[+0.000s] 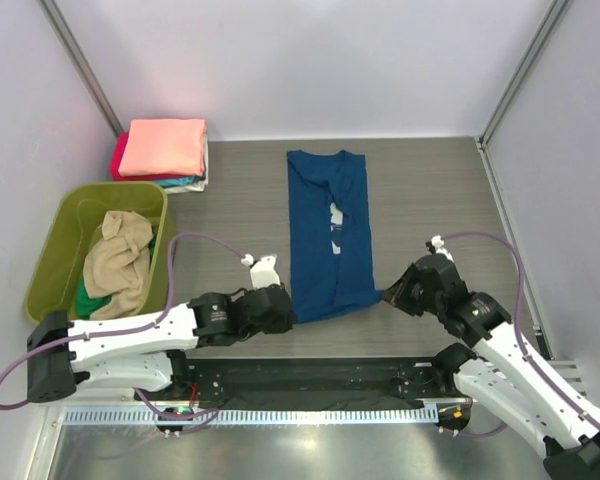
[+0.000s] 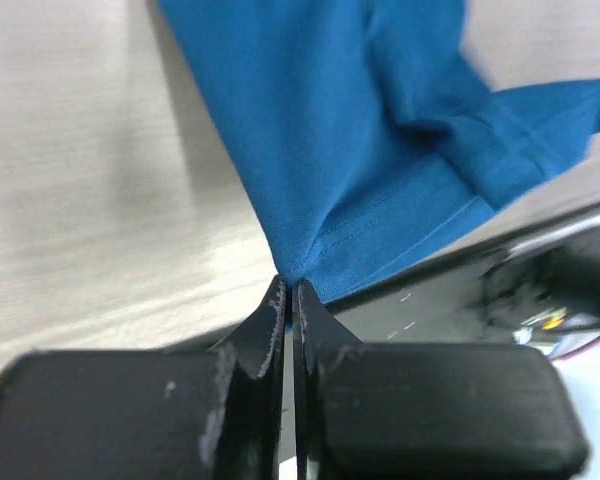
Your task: Fold and stack the t-shirts
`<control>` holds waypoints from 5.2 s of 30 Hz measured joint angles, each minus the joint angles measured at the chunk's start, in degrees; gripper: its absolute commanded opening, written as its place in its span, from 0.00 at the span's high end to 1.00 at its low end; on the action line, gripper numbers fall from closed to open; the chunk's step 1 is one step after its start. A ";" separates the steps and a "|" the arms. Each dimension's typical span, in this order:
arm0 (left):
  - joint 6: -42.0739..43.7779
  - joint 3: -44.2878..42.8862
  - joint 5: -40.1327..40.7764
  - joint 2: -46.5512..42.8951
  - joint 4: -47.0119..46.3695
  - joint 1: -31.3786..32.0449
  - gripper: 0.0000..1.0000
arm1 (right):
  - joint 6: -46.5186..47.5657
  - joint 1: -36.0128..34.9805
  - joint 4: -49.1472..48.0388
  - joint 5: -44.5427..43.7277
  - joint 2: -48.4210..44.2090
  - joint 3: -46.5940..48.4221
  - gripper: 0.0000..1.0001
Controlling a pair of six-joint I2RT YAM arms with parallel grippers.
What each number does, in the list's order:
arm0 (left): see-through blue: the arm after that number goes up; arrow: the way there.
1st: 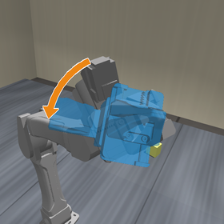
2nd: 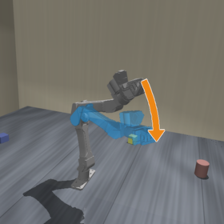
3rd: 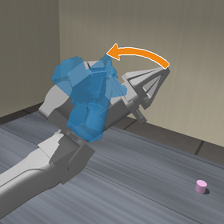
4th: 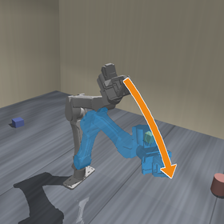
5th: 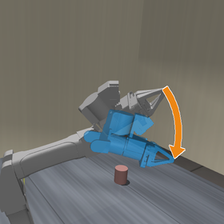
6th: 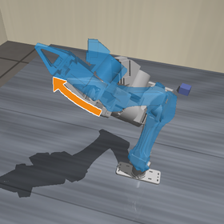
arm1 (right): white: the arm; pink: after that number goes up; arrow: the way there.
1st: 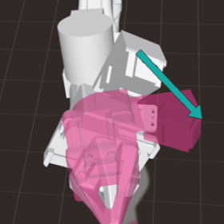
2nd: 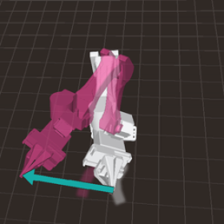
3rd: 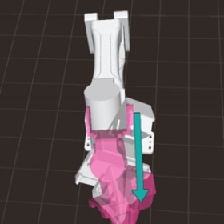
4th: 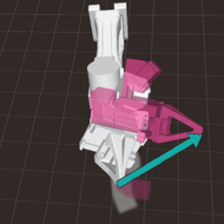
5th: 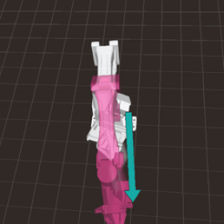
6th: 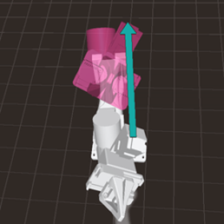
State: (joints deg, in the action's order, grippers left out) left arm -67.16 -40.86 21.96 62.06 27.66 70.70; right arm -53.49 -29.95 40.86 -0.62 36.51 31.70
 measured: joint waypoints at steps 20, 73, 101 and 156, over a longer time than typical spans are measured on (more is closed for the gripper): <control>21.81 -30.10 -12.11 27.85 -3.10 -32.76 1.00 | 16.81 6.60 -11.78 -13.97 40.89 31.04 0.99; 25.03 -22.56 -32.20 34.12 -4.26 -42.64 0.54 | 23.15 17.81 -21.09 13.79 47.45 15.19 0.32; 18.64 -9.73 -34.60 36.61 -24.13 -38.32 0.68 | 22.77 17.81 -34.18 18.14 54.51 11.23 0.70; 6.91 7.04 -10.51 10.43 -15.26 -4.46 0.44 | 8.00 4.15 1.79 12.72 2.64 -1.66 0.99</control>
State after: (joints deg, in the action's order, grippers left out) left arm -60.25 -33.82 11.44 72.49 12.40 66.24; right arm -45.50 -25.80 42.65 12.10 39.16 30.04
